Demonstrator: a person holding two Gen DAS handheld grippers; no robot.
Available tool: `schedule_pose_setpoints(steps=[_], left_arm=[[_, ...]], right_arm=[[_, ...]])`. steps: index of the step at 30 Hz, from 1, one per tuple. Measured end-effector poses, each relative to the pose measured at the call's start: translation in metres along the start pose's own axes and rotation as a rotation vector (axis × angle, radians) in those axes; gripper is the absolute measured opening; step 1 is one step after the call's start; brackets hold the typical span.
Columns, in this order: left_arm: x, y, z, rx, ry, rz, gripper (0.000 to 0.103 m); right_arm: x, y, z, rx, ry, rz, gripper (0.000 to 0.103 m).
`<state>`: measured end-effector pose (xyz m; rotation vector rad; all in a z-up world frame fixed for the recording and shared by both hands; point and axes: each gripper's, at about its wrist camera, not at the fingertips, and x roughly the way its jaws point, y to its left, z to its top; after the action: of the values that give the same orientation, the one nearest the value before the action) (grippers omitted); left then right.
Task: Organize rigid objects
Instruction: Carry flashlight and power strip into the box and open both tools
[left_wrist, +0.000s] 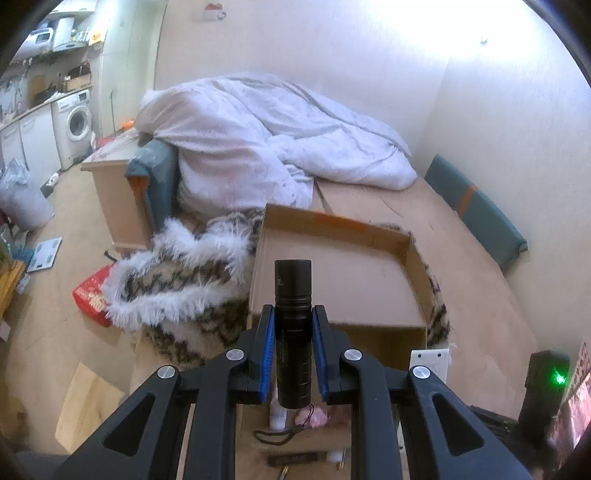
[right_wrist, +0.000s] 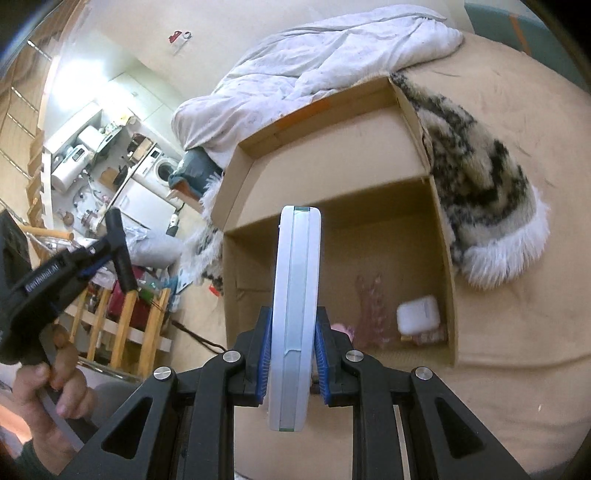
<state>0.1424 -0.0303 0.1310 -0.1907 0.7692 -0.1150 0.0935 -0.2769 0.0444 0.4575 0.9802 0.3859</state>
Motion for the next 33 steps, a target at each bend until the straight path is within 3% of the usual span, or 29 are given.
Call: schedule_pose_setpoints(steps=[10, 15, 21, 28, 33], left_arm=[[0.082, -0.006, -0.040, 0.096, 0.141, 0.083, 0.017], [0.121, 0.005, -0.069, 0.071, 0.255, 0.114, 0.017], [0.140, 0.001, -0.095, 0.113, 0.299, 0.139, 0.017], [0.160, -0.003, -0.114, 0.151, 0.349, 0.159, 0.017], [0.173, -0.002, -0.122, 0.155, 0.380, 0.171, 0.017]], right_arm=[[0.048, -0.031, 0.012, 0.026, 0.059, -0.055, 0.022], [0.073, -0.049, 0.009, 0.051, 0.087, -0.073, 0.022], [0.088, -0.059, -0.004, 0.034, 0.068, -0.026, 0.022], [0.098, -0.063, -0.003, 0.045, 0.059, -0.056, 0.022], [0.118, -0.068, -0.002, 0.064, 0.104, -0.089, 0.023]])
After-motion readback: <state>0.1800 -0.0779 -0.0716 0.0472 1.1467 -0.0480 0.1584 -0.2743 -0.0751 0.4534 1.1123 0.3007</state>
